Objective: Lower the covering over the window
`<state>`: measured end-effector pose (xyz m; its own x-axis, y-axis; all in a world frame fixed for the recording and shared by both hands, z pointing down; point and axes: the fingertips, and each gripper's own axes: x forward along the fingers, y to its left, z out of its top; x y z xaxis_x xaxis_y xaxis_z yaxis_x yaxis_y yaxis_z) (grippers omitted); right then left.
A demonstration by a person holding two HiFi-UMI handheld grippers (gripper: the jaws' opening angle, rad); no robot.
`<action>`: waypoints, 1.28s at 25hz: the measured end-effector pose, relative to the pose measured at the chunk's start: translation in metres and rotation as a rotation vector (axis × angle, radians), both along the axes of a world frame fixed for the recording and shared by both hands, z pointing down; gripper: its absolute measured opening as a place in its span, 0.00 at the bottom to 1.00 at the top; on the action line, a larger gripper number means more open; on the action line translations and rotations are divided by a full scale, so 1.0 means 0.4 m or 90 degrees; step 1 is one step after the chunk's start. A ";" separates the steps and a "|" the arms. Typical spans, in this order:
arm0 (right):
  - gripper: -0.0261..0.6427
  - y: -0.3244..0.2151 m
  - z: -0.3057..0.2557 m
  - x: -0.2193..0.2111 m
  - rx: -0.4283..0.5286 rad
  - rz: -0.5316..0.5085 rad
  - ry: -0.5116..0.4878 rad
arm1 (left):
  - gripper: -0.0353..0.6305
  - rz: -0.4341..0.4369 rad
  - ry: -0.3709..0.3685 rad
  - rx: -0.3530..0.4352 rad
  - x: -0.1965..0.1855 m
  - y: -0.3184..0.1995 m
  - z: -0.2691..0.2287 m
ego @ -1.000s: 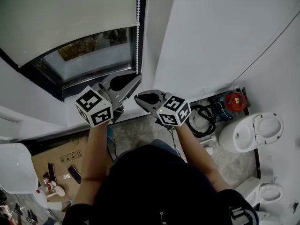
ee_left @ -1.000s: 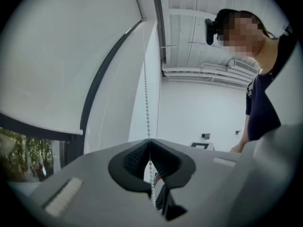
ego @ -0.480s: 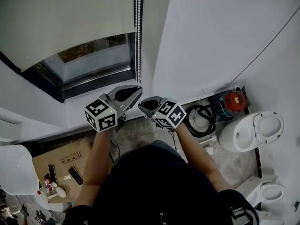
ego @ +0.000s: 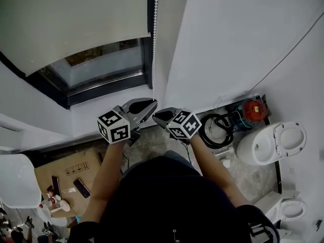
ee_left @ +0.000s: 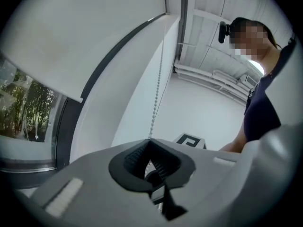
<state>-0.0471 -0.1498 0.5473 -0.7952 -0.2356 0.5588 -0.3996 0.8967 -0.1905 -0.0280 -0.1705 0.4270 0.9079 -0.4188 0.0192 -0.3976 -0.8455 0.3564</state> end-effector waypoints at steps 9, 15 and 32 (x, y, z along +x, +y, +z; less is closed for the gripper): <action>0.06 0.019 0.087 0.050 -0.038 0.012 0.050 | 0.07 -0.022 -0.065 -0.054 -0.027 -0.015 0.139; 0.06 0.034 0.102 0.057 -0.040 0.000 0.049 | 0.07 -0.032 -0.068 -0.095 -0.040 -0.014 0.211; 0.06 -0.097 -0.463 0.144 0.331 0.277 -0.150 | 0.08 -0.274 -0.140 -0.010 -0.175 -0.070 0.108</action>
